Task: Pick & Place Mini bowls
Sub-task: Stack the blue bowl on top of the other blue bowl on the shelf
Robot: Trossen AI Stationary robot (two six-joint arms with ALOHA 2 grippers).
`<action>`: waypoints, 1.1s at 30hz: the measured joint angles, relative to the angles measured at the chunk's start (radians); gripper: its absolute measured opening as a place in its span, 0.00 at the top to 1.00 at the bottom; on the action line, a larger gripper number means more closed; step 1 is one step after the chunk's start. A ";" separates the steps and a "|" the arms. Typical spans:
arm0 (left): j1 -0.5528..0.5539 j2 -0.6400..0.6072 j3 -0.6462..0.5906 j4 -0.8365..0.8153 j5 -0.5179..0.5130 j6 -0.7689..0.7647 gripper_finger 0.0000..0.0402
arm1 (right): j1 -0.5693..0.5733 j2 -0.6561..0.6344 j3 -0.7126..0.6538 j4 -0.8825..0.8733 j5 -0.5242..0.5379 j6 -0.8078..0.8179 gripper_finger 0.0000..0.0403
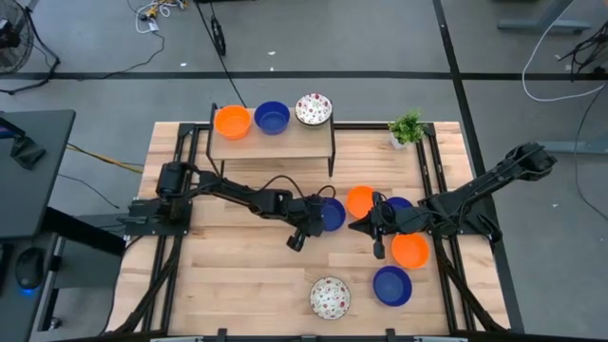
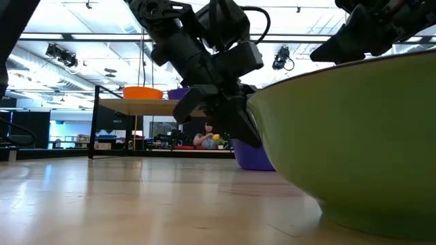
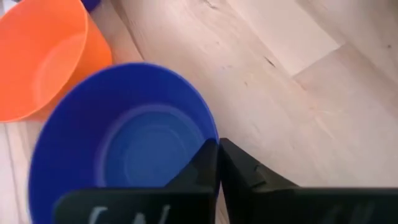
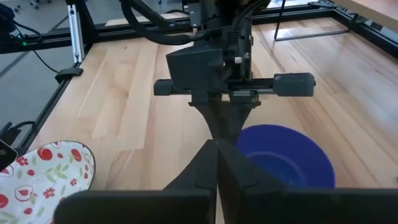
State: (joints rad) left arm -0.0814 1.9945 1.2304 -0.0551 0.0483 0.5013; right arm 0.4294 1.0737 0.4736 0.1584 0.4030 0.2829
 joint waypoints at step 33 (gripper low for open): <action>0.125 -0.766 -0.211 -0.265 -0.594 -0.533 0.99 | 0.000 0.000 -0.115 0.110 0.000 -0.059 0.98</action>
State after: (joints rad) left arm 0.0434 1.2286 1.0191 -0.3201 -0.5454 -0.0319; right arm 0.4290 1.0740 0.3588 0.2684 0.4030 0.2234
